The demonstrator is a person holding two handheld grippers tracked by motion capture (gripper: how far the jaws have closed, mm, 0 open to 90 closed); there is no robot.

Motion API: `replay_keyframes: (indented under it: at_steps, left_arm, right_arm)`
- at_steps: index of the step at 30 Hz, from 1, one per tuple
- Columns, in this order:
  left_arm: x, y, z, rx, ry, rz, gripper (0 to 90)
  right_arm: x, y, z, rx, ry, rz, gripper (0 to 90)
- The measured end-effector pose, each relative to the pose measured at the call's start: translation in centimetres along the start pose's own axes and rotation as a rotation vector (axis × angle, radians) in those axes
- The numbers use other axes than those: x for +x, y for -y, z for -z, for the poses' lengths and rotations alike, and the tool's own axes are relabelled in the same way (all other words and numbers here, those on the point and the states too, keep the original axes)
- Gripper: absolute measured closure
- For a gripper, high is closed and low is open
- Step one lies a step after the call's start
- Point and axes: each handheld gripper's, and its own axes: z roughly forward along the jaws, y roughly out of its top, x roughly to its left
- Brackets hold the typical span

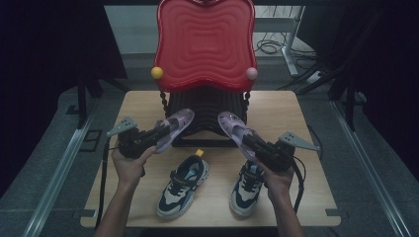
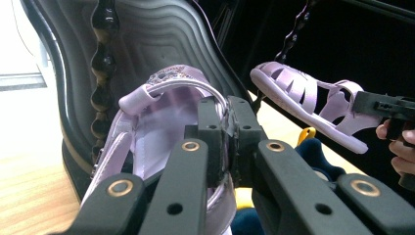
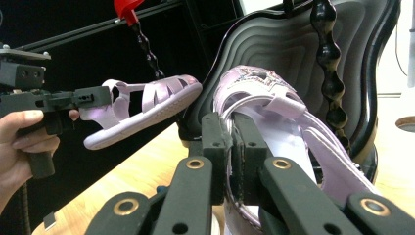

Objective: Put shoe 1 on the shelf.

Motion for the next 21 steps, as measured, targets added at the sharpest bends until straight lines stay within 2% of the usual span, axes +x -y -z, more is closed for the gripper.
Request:
replay_keyframes:
  at_steps: [6,11,21]
  left_arm:
    - [0.2,-0.3,-0.9,0.012,-0.002,-0.004,86.3]
    - [0.5,-0.4,-1.3,-0.004,-0.002,0.009,86.3]
    - [0.6,-1.4,-2.3,-0.012,-0.016,-0.012,86.3]
  right_arm:
    - [0.1,-0.3,-1.0,-0.001,0.007,-0.006,85.8]
    - [0.2,-0.4,-1.9,-0.004,0.016,0.001,85.9]
    - [0.7,-1.0,-3.1,-0.022,0.032,0.010,85.8]
